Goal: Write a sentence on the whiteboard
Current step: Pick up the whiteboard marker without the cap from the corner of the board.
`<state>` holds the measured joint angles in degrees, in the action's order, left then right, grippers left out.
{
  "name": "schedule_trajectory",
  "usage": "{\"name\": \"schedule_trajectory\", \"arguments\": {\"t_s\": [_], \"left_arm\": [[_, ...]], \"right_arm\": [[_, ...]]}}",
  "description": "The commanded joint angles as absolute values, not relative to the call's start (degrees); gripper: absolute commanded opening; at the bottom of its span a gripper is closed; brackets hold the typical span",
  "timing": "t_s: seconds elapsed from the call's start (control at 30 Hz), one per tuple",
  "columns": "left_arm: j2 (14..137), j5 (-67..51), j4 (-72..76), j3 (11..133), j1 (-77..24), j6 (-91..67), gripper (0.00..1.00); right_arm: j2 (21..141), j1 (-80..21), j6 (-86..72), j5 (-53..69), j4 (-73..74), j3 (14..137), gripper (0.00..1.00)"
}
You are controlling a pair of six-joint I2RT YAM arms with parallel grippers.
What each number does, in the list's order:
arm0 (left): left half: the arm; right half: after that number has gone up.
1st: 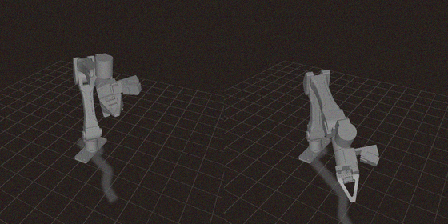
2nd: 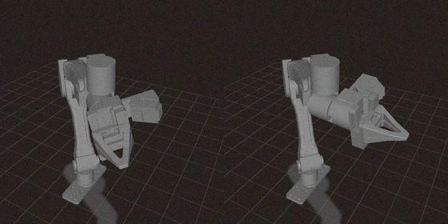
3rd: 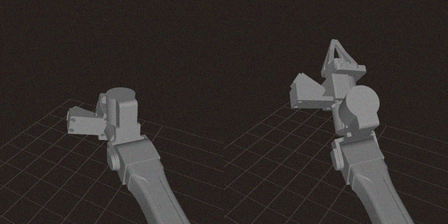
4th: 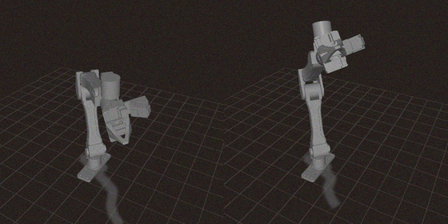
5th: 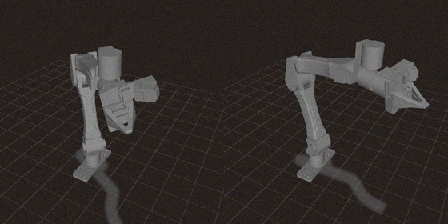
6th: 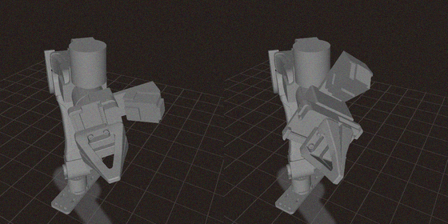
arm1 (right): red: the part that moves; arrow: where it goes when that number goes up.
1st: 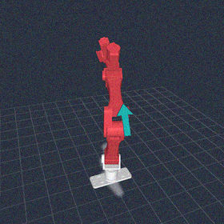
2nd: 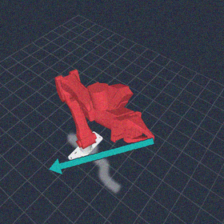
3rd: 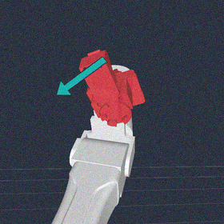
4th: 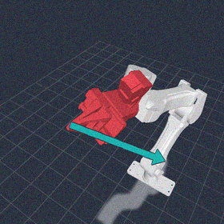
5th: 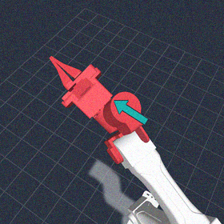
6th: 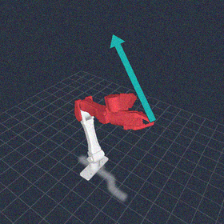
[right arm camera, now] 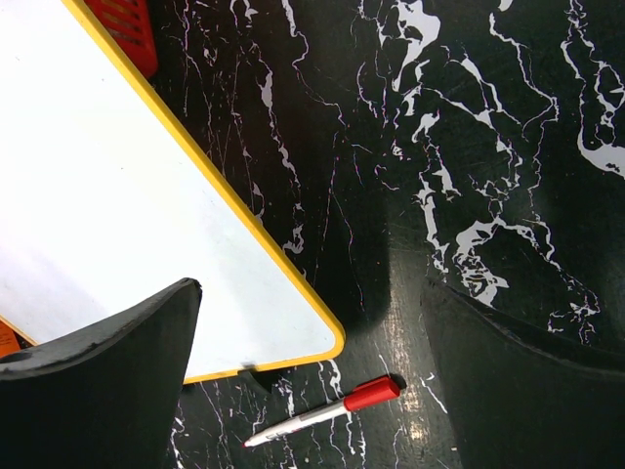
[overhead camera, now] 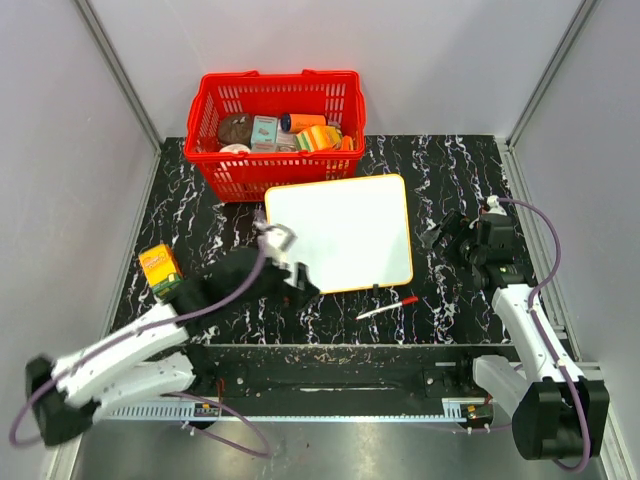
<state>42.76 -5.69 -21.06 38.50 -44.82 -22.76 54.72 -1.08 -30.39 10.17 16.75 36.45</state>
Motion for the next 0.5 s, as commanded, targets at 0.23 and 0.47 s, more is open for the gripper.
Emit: {"name": "schedule_trajectory", "arguments": {"t_s": [0.23,0.47], "left_arm": [[83.99,19.0,-14.68,62.38,-75.58,-14.68,0.99],[95.7,12.75,-11.24,67.85,-76.46,-12.4,0.84]], "right_arm": [[54.05,-1.05,-29.53,10.99,15.91,37.53,1.0],[54.05,-1.14,-29.88,11.25,15.91,37.0,1.0]]}}
